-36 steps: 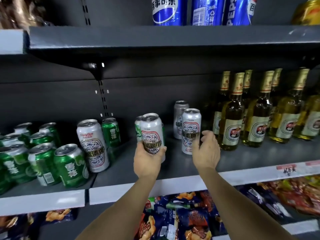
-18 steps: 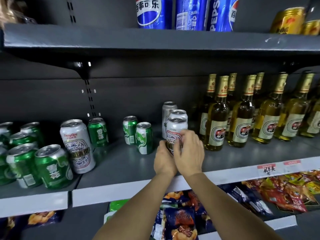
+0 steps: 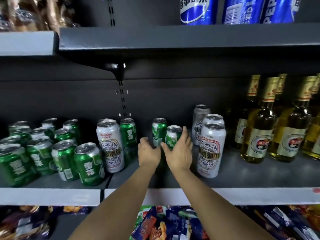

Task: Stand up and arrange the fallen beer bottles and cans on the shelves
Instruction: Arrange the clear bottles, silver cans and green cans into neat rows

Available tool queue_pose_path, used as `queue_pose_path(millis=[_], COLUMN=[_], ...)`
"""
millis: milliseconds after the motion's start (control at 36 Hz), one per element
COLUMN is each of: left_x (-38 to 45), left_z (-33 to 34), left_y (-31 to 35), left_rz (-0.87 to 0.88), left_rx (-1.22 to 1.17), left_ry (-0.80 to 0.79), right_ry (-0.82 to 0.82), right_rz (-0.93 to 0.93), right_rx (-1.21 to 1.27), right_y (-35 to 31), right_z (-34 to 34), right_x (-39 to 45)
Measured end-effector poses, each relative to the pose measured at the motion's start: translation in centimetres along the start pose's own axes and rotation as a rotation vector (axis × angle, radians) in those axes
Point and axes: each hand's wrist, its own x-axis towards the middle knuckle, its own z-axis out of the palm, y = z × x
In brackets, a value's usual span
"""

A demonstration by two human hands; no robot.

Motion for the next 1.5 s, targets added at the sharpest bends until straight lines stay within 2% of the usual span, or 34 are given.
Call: queue_pose_path(millis=[56, 194, 389, 639, 778, 1028, 1250, 1500], left_x=[1.6, 5.1, 8.3, 5.9, 1.4, -7.7, -11.8, -13.2], left_z=[0.5, 1.7, 3.5, 2.5, 0.0, -6.4, -14.5, -27.4], left_y=[0.1, 0.2, -0.1, 0.0, 0.4, 1.2, -1.3, -6.7], left_rz=[-0.044, -0.029, -0.012, -0.021, -0.013, 0.040, 0.047, -0.062], left_rx=[-0.047, -0.119, -0.071, -0.032, -0.065, 0.026, 0.071, 0.108], left_ry=[-0.032, -0.132, -0.240, -0.083, -0.027, 0.085, 0.238, 0.432], right_ry=[-0.001, 0.024, 0.089, 0.007, 0.033, 0.022, -0.072, -0.256], right_rz=[0.058, 0.109, 0.111, 0.067, 0.000, -0.117, -0.212, -0.379], right_rx=[-0.006, -0.045, -0.063, -0.140, -0.090, 0.039, 0.132, 0.145], right_y=[0.4, 1.0, 0.9, 0.3, -0.8, -2.4, -6.9, -15.0], right_z=[0.9, 2.2, 3.2, 0.9, -1.0, -4.4, -4.1, 1.3], right_x=[0.9, 2.6, 2.6, 1.8, -0.8, -7.6, -13.3, -19.6])
